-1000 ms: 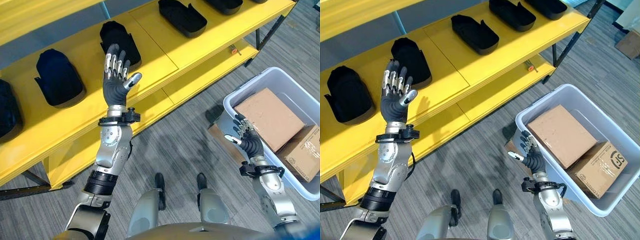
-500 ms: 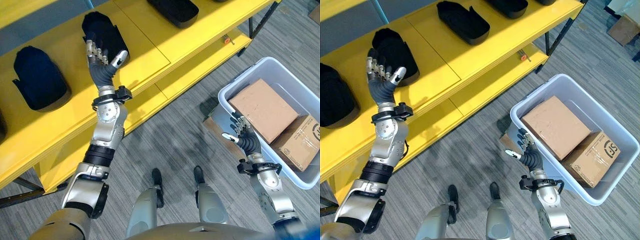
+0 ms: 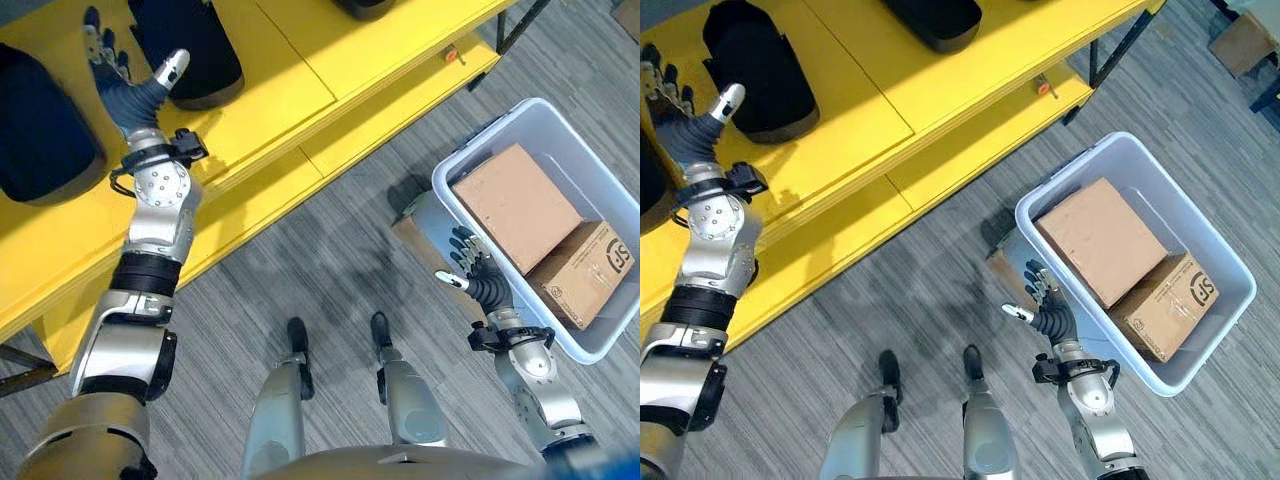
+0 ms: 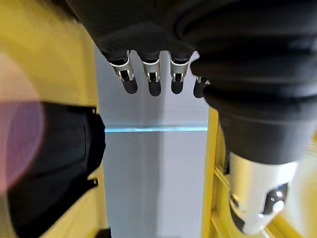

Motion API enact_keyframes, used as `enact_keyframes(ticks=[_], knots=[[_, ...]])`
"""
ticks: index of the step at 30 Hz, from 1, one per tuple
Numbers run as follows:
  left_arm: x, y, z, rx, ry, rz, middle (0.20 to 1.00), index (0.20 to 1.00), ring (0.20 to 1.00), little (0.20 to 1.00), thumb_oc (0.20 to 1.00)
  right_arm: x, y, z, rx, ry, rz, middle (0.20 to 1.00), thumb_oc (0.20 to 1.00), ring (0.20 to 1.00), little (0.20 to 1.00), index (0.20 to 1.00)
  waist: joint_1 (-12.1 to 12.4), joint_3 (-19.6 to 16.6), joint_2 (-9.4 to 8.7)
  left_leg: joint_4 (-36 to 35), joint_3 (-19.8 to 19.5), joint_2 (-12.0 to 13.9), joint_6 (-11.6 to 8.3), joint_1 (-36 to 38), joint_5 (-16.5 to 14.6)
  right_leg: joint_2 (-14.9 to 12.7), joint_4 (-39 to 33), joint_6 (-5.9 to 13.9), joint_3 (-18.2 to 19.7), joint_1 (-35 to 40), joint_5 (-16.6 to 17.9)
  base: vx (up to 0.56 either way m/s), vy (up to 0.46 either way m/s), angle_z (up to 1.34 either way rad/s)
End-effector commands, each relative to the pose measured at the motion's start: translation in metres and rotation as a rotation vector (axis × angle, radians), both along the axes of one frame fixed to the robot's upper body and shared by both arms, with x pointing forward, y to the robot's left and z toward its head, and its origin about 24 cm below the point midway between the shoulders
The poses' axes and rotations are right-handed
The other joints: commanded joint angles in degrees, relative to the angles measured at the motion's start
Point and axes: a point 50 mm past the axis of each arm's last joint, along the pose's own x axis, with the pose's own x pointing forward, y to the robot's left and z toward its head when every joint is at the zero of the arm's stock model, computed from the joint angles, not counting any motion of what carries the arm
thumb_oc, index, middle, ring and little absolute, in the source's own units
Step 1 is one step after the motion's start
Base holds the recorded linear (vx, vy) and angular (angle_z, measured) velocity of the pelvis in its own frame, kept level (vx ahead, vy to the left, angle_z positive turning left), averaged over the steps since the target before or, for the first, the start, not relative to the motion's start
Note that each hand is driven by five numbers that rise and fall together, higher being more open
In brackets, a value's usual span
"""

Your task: Move parts from the plastic box to the shelf.

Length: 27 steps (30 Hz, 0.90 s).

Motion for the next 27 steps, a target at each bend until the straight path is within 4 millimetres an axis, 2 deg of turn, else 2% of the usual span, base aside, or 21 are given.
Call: enact_keyframes(ticks=[1,5,11,20,21,27], knots=[[-0.007,0.011,0.042,0.081,-0.115,0.066,1.000,1.000,1.000,1.000,1.000,-0.002,-0.017,0.022,-0.024,-0.107,-0.019,1.000,1.000,1.000,1.000,1.000,0.10,-1.57,-0.46,7.41,-3.52,2.91,-3.92,-8.10,-1.58,-4.32,-1.17,2.57,-1.51,9.68,3.33,0.00,0.000,0.00],[-0.004,0.018,0.050,0.069,-0.097,0.082,1.000,1.000,1.000,1.000,1.000,-0.002,-0.016,0.022,-0.020,-0.106,-0.010,1.000,1.000,1.000,1.000,1.000,0.08,-1.10,-0.94,8.60,-3.52,2.83,-3.67,-10.04,-2.06,-4.44,-1.71,2.84,-1.79,9.22,4.47,0.00,0.000,0.00],[0.000,0.030,0.047,0.032,-0.044,0.099,1.000,1.000,1.000,1.000,1.000,-0.005,-0.016,0.020,-0.022,-0.091,0.002,1.000,1.000,1.000,1.000,1.000,0.11,-1.00,-1.28,9.30,-3.49,2.66,-3.50,-11.37,-2.49,-4.64,-2.46,2.94,-2.39,9.17,4.54,0.00,0.000,0.00],[0.008,0.034,0.046,-0.010,0.008,0.093,1.000,1.000,1.000,1.000,1.000,-0.007,-0.017,0.020,-0.020,-0.084,0.011,1.000,1.000,1.000,1.000,1.000,-0.12,-0.42,-2.05,10.63,-3.45,2.60,-3.36,-13.31,-2.99,-4.59,-3.01,3.05,-2.66,8.60,5.11,0.01,-0.001,0.00],[0.008,0.034,0.046,-0.009,0.009,0.092,1.000,1.000,1.000,1.000,1.000,-0.008,-0.018,0.020,-0.019,-0.079,0.011,1.000,1.000,1.000,1.000,1.000,-0.03,-0.64,-2.09,11.06,-3.89,2.55,-3.75,-12.89,-4.97,-4.53,-3.23,3.08,-2.81,9.28,4.34,0.09,-0.013,-0.02],[0.014,0.034,0.044,-0.045,0.038,0.068,1.000,1.000,1.000,1.000,1.000,-0.012,-0.021,0.020,-0.023,-0.073,0.011,1.000,1.000,1.000,1.000,1.000,-0.32,-0.70,-2.16,11.33,-4.04,2.34,-3.80,-13.86,-5.10,-4.41,-3.84,2.88,-3.04,9.31,3.66,0.02,0.002,-0.08]])
